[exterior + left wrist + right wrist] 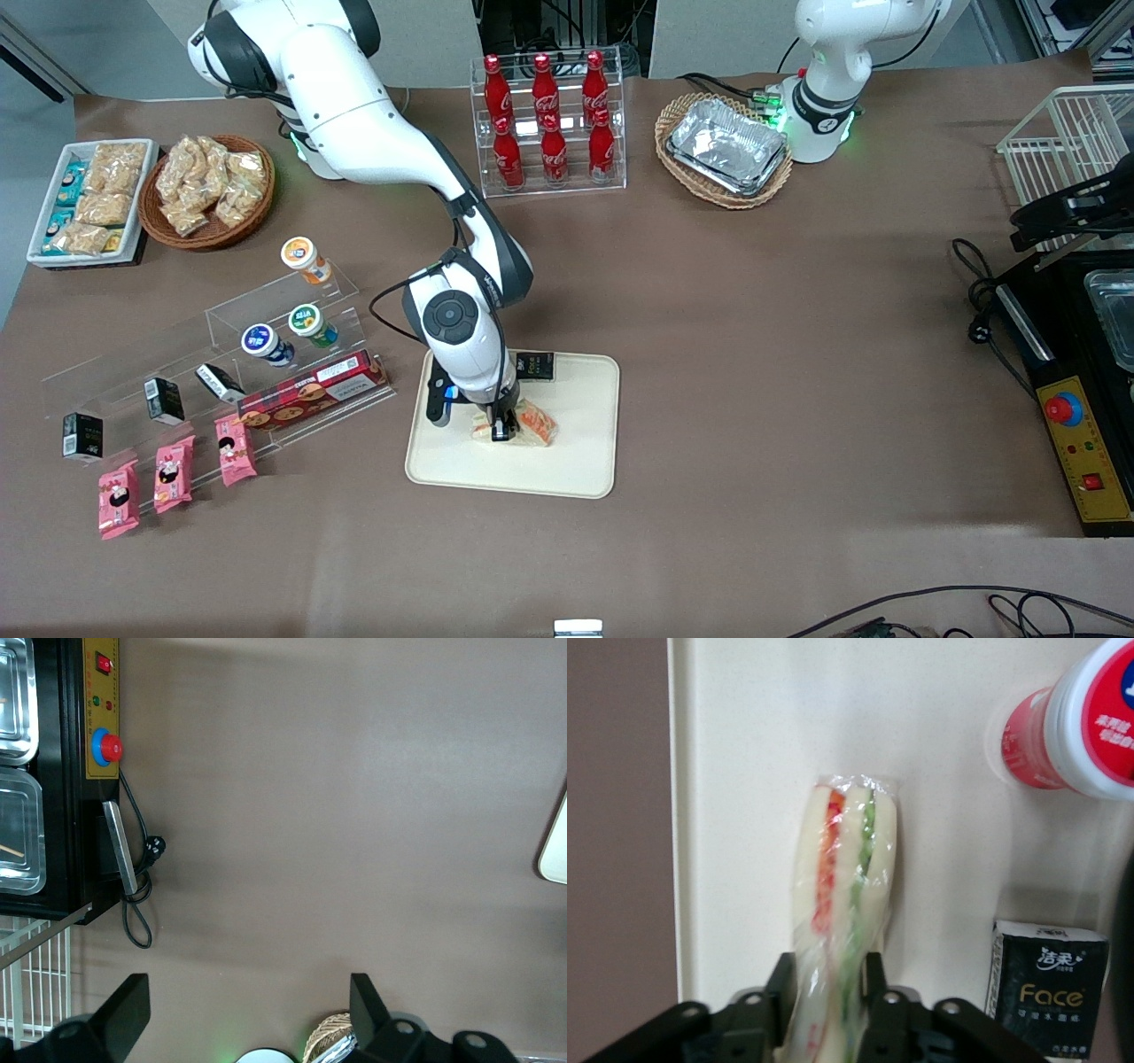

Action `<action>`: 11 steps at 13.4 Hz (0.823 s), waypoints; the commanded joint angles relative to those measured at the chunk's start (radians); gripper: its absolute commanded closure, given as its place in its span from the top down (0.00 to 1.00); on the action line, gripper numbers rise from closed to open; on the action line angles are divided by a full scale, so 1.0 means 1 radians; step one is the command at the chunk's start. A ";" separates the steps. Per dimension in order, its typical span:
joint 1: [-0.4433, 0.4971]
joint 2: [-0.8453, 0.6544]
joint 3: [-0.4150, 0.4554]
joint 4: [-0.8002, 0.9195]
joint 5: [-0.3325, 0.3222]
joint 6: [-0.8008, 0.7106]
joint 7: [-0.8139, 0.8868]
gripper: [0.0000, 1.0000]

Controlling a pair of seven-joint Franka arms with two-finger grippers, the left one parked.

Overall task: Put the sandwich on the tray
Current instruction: 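Lower the sandwich onto the tray and open the right gripper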

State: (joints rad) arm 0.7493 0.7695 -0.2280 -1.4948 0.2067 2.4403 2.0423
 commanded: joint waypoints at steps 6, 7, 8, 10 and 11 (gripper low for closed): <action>-0.013 0.004 -0.008 0.037 0.022 -0.007 -0.008 1.00; -0.013 -0.005 -0.008 0.037 0.022 -0.010 -0.014 1.00; -0.013 -0.022 -0.007 0.036 0.025 -0.018 -0.042 1.00; -0.005 -0.070 -0.004 0.034 0.026 -0.084 -0.094 1.00; 0.001 -0.103 -0.002 0.034 0.028 -0.117 -0.135 1.00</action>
State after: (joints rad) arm 0.7405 0.7455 -0.2342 -1.4612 0.2070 2.4197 1.9960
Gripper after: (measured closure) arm 0.000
